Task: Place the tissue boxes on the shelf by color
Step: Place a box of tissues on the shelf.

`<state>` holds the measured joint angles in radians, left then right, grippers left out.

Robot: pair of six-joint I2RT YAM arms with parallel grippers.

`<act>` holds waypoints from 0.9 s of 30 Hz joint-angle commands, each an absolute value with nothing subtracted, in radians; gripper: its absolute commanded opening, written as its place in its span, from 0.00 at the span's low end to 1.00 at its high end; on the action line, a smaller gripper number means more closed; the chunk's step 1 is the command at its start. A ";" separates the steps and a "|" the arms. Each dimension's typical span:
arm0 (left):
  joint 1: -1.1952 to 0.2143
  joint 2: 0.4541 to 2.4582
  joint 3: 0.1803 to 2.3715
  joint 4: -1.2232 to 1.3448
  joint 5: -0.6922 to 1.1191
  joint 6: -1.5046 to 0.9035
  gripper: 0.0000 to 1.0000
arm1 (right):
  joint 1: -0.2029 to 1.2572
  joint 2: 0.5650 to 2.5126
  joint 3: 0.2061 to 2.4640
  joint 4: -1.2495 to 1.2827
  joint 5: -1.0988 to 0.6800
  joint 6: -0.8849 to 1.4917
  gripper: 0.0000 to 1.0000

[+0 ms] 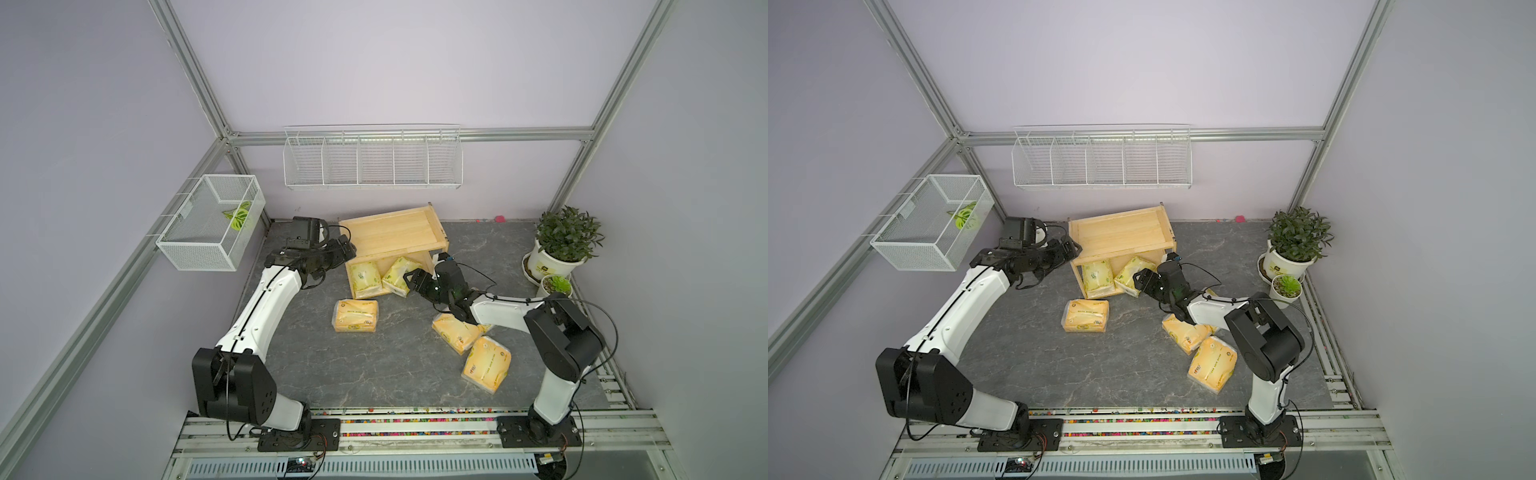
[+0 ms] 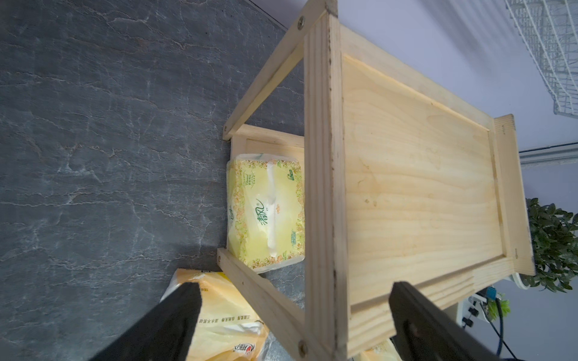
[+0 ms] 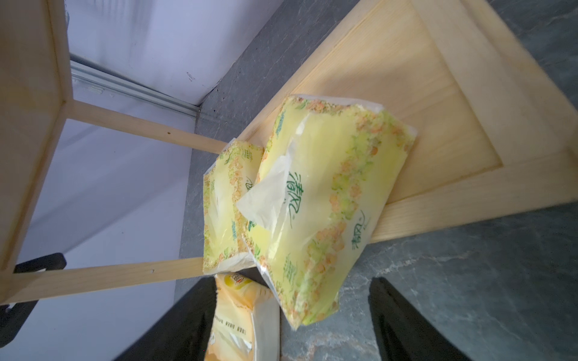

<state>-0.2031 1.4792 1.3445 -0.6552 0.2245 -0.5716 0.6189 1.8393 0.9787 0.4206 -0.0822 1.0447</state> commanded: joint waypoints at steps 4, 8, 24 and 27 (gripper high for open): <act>-0.209 1.492 1.351 -0.641 0.232 -0.554 1.00 | 0.614 1.917 0.974 0.607 0.012 1.128 0.81; -0.210 1.498 1.342 -0.639 0.241 -0.550 1.00 | 0.632 1.961 0.967 0.737 0.049 1.166 0.80; -0.218 1.497 1.301 -0.610 0.269 -0.545 1.00 | 0.662 2.080 1.128 0.719 -0.011 1.146 0.79; -0.218 1.492 1.299 -0.608 0.268 -0.545 1.00 | 0.664 2.046 1.080 0.735 0.005 1.143 0.80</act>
<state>-0.2108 1.4914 1.3087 -0.6243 0.2600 -0.5632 0.6567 2.0750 1.1156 0.7166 -0.0074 1.1622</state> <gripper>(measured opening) 0.997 0.795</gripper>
